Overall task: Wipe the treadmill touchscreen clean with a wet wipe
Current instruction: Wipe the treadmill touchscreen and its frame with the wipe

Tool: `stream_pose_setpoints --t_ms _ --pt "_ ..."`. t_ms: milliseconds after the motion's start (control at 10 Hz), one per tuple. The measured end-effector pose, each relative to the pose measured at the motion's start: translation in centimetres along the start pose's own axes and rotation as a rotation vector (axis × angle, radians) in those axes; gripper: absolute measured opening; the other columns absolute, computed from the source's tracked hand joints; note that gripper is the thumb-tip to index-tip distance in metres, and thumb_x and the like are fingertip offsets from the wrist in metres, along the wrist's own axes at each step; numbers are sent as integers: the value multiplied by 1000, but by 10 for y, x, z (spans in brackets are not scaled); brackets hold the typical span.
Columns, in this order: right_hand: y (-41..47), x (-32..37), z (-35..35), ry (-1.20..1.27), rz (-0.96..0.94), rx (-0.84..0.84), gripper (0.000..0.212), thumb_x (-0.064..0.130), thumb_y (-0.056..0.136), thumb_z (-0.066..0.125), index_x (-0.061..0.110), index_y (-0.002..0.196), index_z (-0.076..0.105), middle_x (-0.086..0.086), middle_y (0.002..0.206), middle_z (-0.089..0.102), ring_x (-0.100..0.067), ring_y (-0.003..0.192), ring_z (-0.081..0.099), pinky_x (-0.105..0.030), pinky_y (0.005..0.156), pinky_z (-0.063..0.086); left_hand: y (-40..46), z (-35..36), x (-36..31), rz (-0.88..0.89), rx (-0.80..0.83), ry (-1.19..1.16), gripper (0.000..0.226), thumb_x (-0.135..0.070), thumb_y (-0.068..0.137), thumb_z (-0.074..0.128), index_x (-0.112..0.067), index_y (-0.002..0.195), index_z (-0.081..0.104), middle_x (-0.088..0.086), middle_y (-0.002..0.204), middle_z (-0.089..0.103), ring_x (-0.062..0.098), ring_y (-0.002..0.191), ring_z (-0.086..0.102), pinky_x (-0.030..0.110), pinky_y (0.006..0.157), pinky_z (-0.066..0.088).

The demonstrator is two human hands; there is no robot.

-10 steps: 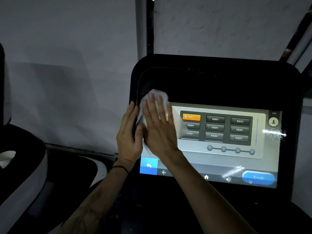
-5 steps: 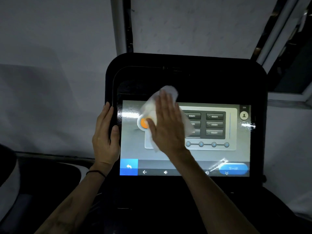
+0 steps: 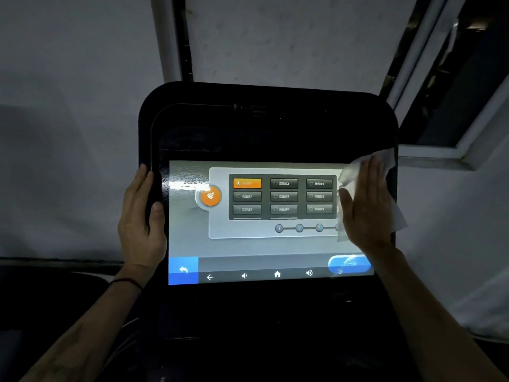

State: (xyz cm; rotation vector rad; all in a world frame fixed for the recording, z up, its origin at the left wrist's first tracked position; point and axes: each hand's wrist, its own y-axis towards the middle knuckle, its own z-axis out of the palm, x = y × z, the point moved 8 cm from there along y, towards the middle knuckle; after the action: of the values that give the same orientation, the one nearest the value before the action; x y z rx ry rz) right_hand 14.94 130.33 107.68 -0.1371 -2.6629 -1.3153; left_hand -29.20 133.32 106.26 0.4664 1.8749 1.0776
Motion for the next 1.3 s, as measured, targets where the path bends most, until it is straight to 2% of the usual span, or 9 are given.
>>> stream_pose_setpoints --t_ms 200,600,800,1000,1100,1200,1300 --pt "1 2 2 8 -1 -14 73 46 108 31 -4 160 18 -23 168 17 -36 157 14 -42 128 15 0 0 1 -3 -4 10 50 -18 106 38 5 149 48 19 159 44 26 150 42 29 122 32" --pt "-6 3 4 -16 46 -7 73 45 107 34 0 161 15 -19 170 12 -32 158 10 -38 128 11 0 0 2 1 -6 5 50 -19 106 39 6 149 48 21 159 44 30 149 43 34 123 33" --pt "-30 2 5 -34 76 23 73 46 107 32 -1 161 17 -18 170 12 -31 158 9 -45 127 17 1 0 1 2 -4 -1 51 -21 107 38 7 148 48 22 158 44 32 149 43 31 122 32" --pt "-70 -1 5 -74 98 57 75 48 107 29 -2 160 16 -17 171 10 -31 159 8 -44 127 18 1 0 0 5 0 -4 51 -21 106 38 6 149 48 22 159 44 33 149 43 32 122 32" --pt "-76 -1 6 -97 149 47 75 48 106 30 -3 160 18 -19 170 12 -32 158 11 -49 125 23 1 0 -1 4 0 -2 52 -21 106 39 7 149 47 22 159 43 32 149 43 31 122 32" --pt "-74 16 10 -46 204 42 76 50 107 25 -4 160 15 -21 170 8 -34 158 8 -53 125 20 -1 0 0 0 -1 -5 52 -23 106 39 6 149 47 21 160 43 30 150 42 32 123 32" --pt "-71 61 21 -14 158 68 75 49 107 26 -4 160 15 -21 170 7 -34 158 6 -49 128 11 -1 1 -1 1 -1 -14 53 -22 106 38 7 149 46 21 160 43 28 151 40 32 123 31"
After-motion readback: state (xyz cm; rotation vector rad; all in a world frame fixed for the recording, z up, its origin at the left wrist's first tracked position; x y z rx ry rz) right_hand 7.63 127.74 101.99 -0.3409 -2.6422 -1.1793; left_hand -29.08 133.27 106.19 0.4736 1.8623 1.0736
